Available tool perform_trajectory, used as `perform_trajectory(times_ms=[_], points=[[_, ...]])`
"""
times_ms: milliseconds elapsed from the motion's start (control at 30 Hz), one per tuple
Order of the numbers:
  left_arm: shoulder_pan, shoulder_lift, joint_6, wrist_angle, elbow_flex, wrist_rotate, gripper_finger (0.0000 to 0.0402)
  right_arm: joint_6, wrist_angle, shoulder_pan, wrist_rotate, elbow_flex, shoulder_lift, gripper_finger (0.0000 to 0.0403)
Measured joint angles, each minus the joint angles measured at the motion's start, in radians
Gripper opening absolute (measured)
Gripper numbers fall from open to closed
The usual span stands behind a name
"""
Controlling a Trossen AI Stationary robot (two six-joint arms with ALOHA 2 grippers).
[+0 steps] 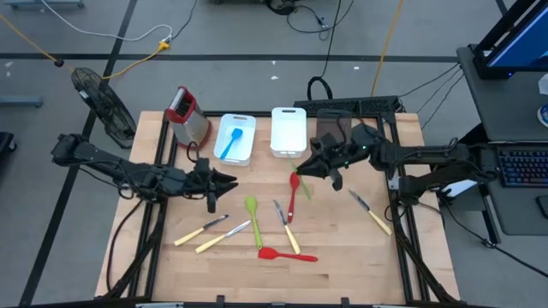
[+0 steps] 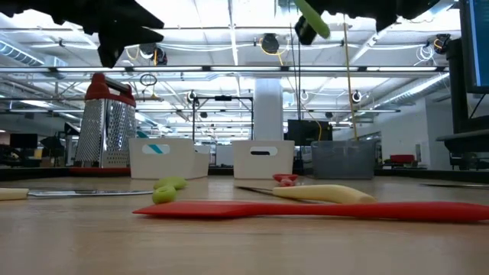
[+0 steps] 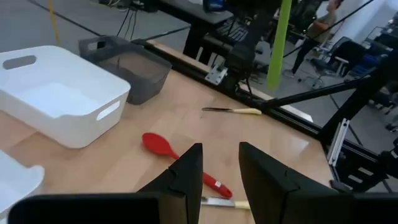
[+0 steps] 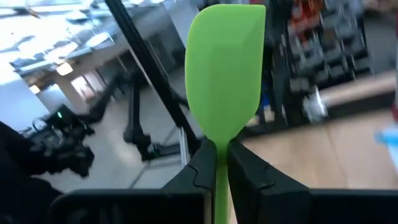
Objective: Pick & Place Kitchen Items
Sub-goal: Put the green spatula into the left white bin
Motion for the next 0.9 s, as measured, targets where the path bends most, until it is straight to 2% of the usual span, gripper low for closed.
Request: perform_trajectory(times_ms=[233, 500, 733, 900], points=[[0.001, 0.122, 0.016, 0.236, 0.0, 0.002, 0.0106, -0.035, 0.207, 0.0, -0.02, 0.0, 0.0, 0.0012], [0.001, 0.234, 0.112, 0.535, 0.0, 0.002, 0.0106, -0.077, 0.256, 0.0, -0.02, 0.0, 0.0, 0.0012], [0.002, 0.281, 0.118, 0.6, 0.008, -0.001, 0.0107, -0.078, 0.248, 0.0, -0.02, 0.0, 0.011, 0.0012], [0.008, 0.322, 0.165, 0.601, 0.095, 0.007, 0.0133, -0.069, 0.247, 0.0, -0.019, 0.0, 0.03, 0.0012]])
